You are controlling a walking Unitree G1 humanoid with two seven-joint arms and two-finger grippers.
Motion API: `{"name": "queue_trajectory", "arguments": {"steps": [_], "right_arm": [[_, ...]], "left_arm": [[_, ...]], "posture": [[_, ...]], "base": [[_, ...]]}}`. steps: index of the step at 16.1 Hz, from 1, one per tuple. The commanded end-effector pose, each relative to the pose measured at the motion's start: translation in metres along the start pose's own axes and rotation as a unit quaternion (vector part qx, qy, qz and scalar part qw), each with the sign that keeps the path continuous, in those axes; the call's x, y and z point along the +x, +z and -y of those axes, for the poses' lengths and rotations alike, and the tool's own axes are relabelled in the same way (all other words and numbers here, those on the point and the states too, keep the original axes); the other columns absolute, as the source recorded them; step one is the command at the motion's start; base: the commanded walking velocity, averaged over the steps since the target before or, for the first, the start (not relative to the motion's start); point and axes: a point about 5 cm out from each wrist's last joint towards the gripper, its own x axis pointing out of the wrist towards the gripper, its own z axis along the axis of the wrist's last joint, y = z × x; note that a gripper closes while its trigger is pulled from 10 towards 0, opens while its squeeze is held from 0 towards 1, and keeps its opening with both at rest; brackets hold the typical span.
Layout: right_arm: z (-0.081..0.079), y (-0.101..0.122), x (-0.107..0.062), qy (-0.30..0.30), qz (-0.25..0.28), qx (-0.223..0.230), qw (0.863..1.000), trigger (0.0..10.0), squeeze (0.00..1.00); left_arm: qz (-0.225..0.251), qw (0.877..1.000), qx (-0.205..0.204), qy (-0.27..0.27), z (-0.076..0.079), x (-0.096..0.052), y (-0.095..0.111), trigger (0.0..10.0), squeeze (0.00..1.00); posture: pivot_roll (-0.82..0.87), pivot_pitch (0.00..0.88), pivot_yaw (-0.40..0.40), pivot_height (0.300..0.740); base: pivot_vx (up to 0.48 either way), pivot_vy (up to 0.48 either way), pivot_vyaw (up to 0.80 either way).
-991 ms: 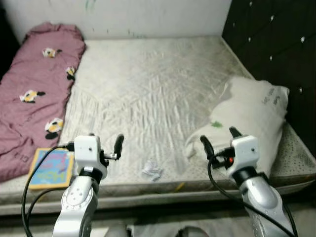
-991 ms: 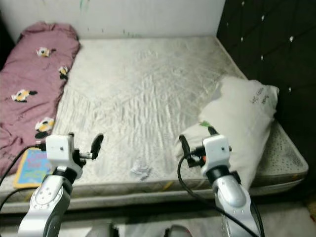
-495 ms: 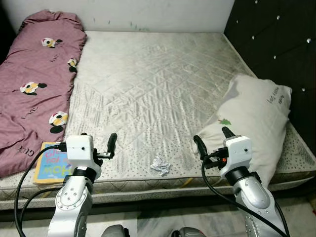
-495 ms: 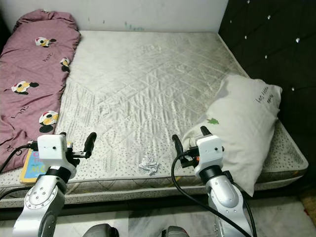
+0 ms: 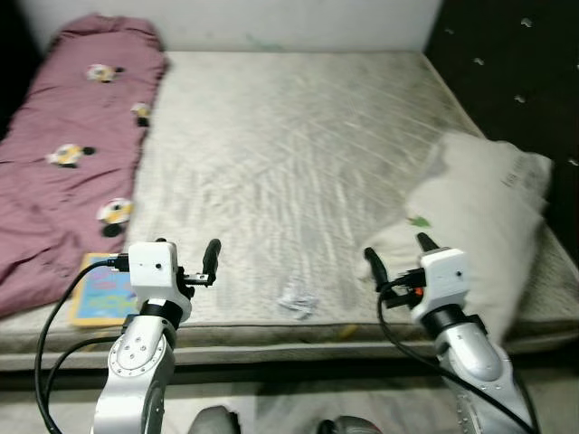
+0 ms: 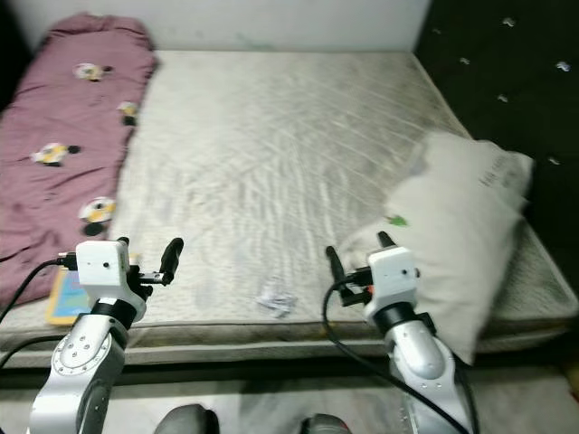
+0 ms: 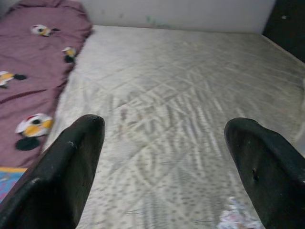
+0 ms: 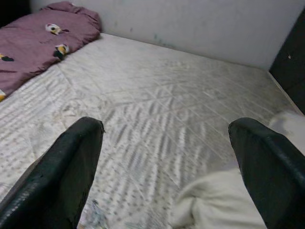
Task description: Clean up the room
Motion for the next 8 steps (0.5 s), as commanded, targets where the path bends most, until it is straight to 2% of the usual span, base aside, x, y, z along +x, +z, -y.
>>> {"name": "queue_trajectory", "arguments": {"steps": [1,3,8], "right_arm": [[-0.0024,0.0011,0.0020,0.005,0.003,0.003,1.000,10.0,0.00],[-0.0022,0.0010,0.0020,0.005,0.003,0.002,1.000,10.0,0.00],[-0.0016,0.0015,0.0040,0.004,0.004,0.001,1.000,10.0,0.00]], "left_arm": [[-0.011,1.000,0.002,0.011,-0.0053,-0.0012,-0.0033,10.0,0.00],[-0.009,1.000,0.005,0.012,-0.0051,-0.0028,-0.0039,10.0,0.00],[0.001,1.000,0.010,0.009,-0.0038,-0.0026,-0.0011,10.0,0.00]], "posture": [[-0.02,0.079,-0.037,0.740],[-0.02,0.079,-0.037,0.740],[-0.02,0.079,-0.038,0.740]], "base": [[0.000,0.480,0.00],[0.000,0.437,0.00],[0.000,0.000,0.00]]}}
